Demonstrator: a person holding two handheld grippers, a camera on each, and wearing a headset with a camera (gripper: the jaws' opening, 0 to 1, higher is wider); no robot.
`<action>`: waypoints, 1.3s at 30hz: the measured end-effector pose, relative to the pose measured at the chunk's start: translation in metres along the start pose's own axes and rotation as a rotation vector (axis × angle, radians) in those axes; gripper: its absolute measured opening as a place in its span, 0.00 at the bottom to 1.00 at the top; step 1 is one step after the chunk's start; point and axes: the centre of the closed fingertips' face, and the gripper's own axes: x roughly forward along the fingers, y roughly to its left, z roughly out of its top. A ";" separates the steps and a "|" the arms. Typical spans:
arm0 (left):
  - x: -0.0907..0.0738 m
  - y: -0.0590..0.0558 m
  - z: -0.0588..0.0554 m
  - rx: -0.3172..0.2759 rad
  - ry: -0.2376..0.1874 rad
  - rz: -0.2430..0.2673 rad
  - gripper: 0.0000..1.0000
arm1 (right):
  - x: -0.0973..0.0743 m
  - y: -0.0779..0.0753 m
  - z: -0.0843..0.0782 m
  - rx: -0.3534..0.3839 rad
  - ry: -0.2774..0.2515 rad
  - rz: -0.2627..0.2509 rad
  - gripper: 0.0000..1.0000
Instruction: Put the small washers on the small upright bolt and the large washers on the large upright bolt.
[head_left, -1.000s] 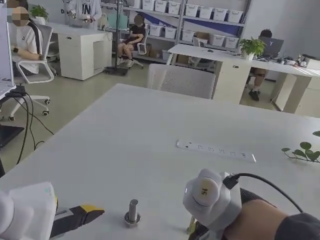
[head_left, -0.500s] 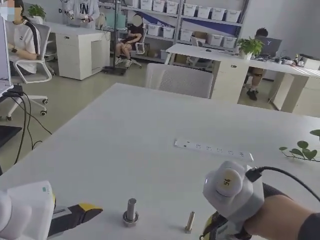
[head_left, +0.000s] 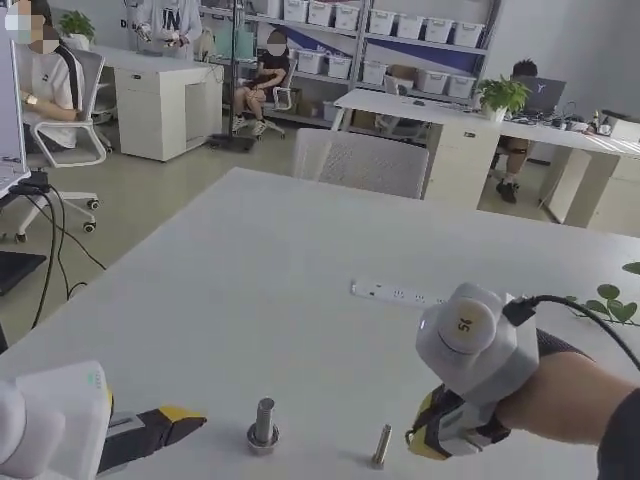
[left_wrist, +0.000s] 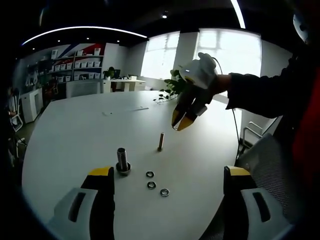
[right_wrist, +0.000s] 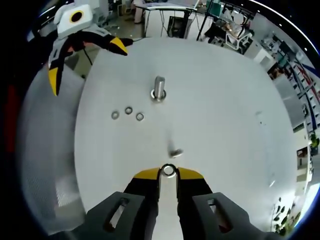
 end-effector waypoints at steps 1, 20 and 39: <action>0.000 0.000 0.000 0.000 0.000 0.000 0.90 | 0.000 -0.001 0.000 -0.002 0.000 -0.001 0.13; 0.000 0.000 0.000 -0.001 -0.004 0.003 0.90 | -0.001 -0.020 0.020 -0.068 0.023 -0.013 0.13; -0.001 0.003 0.000 -0.008 -0.003 0.010 0.90 | 0.024 -0.021 0.017 -0.099 0.083 0.044 0.13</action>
